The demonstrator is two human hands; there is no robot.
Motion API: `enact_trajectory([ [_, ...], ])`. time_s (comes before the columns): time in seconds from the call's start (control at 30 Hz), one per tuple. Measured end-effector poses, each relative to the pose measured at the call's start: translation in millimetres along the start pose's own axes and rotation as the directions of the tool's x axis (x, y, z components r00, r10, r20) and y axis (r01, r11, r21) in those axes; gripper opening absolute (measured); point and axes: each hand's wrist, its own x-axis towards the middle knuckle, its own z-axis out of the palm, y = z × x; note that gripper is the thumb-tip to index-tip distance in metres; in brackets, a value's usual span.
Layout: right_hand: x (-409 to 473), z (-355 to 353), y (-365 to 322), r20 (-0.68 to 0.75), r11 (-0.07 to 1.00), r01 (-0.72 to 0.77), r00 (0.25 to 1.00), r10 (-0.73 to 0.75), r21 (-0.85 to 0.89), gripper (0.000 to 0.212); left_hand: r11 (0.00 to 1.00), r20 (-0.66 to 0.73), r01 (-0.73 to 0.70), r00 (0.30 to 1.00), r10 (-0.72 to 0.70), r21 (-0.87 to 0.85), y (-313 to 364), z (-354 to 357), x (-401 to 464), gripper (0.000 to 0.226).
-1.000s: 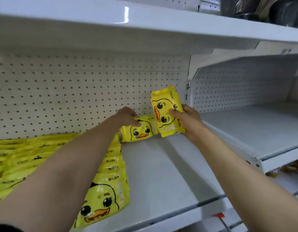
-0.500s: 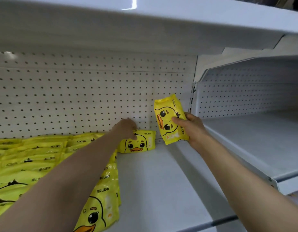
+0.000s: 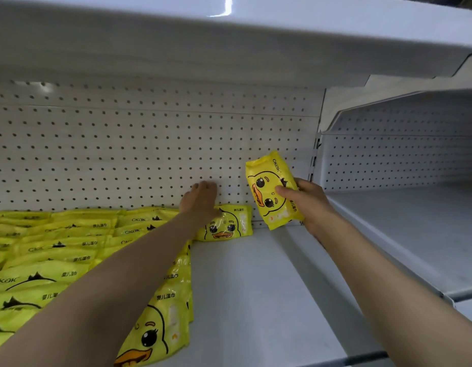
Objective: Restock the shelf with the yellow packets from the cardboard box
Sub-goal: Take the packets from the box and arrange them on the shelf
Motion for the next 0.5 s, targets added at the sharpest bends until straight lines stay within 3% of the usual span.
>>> enact_trajectory([
  [0.1,13.0,-3.4,-2.5,0.083,0.961,0.066,0.996,-0.045,-0.268,0.029,0.937,-0.147,0.007,0.987,-0.063,-0.350,-5.1,-20.8,4.6,0.045],
  [0.2,25.1,4.8,-8.0,0.288,0.777,0.201,0.957,-0.026,-0.597,0.033,0.842,-0.193,-0.141,0.980,0.044,-0.521,1.0,-47.7,-1.3,0.048],
  [0.27,26.4,19.2,-8.8,0.399,0.692,0.280,0.917,0.012,-0.665,0.030,0.831,-0.093,-0.191,0.981,0.168,-0.523,3.1,-55.8,-7.6,0.055],
  [0.33,26.8,33.8,-4.2,0.454,0.695,0.305,0.890,0.035,-0.651,0.027,0.873,0.051,-0.194,0.969,0.241,-0.448,-0.1,-51.6,-12.1,0.058],
  [0.5,30.7,56.0,23.0,0.479,0.774,0.272,0.877,0.046,-0.572,0.021,0.954,0.208,-0.118,0.962,0.179,-0.276,-13.4,-34.0,-12.1,0.028],
])
